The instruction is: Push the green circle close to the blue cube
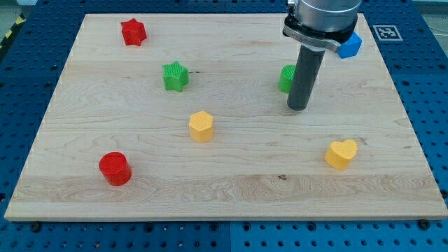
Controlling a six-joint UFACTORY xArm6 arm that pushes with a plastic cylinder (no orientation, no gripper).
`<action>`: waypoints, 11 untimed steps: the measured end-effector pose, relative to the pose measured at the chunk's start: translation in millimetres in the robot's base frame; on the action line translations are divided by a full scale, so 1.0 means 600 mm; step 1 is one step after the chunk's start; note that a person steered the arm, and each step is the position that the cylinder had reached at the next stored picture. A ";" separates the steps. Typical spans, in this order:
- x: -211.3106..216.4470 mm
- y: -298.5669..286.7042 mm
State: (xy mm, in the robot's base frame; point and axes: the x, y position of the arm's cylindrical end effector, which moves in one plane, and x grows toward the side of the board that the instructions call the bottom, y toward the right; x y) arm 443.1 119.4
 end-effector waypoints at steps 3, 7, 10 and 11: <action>-0.005 -0.087; -0.070 0.006; -0.110 0.013; -0.111 0.061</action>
State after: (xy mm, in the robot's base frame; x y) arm 376.5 155.9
